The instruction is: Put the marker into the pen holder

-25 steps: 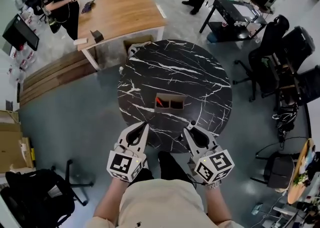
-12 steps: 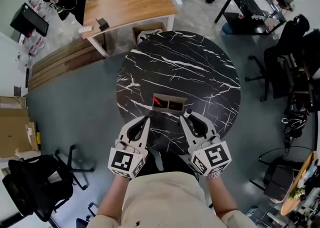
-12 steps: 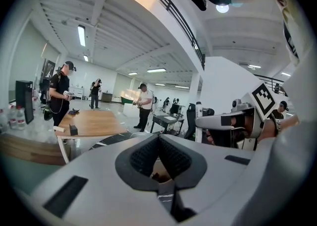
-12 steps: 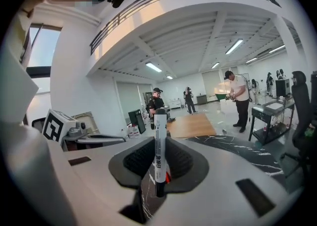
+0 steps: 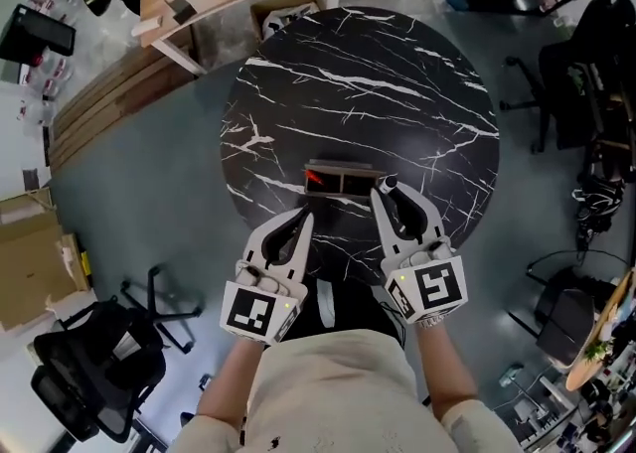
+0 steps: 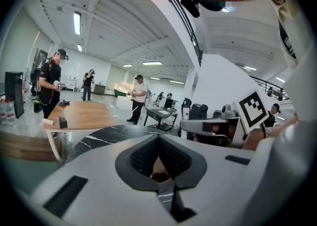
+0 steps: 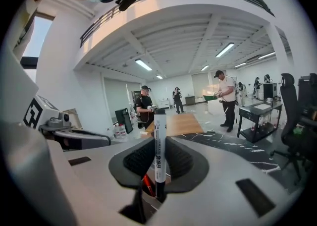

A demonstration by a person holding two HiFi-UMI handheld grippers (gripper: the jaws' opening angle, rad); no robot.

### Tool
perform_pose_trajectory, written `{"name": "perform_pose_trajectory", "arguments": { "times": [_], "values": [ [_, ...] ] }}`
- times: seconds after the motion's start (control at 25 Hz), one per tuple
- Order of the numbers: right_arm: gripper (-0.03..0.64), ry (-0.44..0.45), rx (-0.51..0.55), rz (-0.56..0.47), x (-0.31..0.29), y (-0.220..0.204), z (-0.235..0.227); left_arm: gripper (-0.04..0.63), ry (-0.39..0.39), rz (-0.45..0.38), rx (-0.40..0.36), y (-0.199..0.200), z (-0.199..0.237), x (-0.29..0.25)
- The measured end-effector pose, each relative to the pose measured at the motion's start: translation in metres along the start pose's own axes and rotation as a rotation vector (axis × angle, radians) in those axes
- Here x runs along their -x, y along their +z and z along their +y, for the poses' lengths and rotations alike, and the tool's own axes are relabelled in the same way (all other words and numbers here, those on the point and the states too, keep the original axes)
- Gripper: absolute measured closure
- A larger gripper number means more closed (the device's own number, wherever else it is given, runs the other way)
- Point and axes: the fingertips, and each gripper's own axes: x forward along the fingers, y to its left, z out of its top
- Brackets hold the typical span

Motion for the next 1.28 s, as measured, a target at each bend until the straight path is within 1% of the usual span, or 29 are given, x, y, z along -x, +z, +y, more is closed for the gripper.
{"name": "perform_pose_trajectory", "arguments": {
  "times": [0.12,0.24,0.36,0.52,0.6,0.68,0.76,0.84,1.0,1.16,1.28],
  "values": [
    [0.538,-0.028,-0.024,-0.006,-0.015,-0.014,-0.008,0.588,-0.026,-0.001,0.015,-0.004,0.007,-0.015],
    [0.538,-0.051,-0.008,-0.025,-0.026,-0.03,-0.012,0.588,-0.03,0.002,0.04,-0.011,0.018,-0.03],
    [0.538,-0.084,0.004,-0.036,-0.034,-0.049,-0.016,0.588,-0.031,0.029,0.049,-0.024,0.028,-0.039],
    [0.538,-0.106,-0.004,-0.011,-0.046,-0.079,-0.023,0.588,-0.044,0.061,0.066,-0.045,0.035,-0.05],
    [0.538,-0.105,0.008,-0.008,-0.052,-0.089,-0.025,0.588,-0.071,0.087,0.047,-0.056,0.034,-0.051],
    [0.538,-0.111,0.011,-0.028,-0.06,-0.091,-0.026,0.588,-0.089,0.098,0.042,-0.064,0.032,-0.054],
    [0.538,-0.131,-0.002,-0.054,-0.065,-0.091,-0.026,0.588,-0.086,0.084,0.072,-0.065,0.03,-0.059],
    [0.538,-0.149,0.016,-0.058,-0.066,-0.096,-0.027,0.588,-0.086,0.076,0.091,-0.068,0.029,-0.065],
    [0.538,-0.165,0.058,-0.04,-0.064,-0.108,-0.023,0.588,-0.088,0.086,0.099,-0.076,0.028,-0.067],
    [0.538,-0.159,0.042,-0.015,-0.062,-0.119,-0.019,0.588,-0.095,0.078,0.071,-0.08,0.03,-0.067],
    [0.538,-0.166,0.028,-0.009,-0.064,-0.125,-0.022,0.588,-0.081,0.098,0.083,-0.085,0.033,-0.065]
  ]
}}
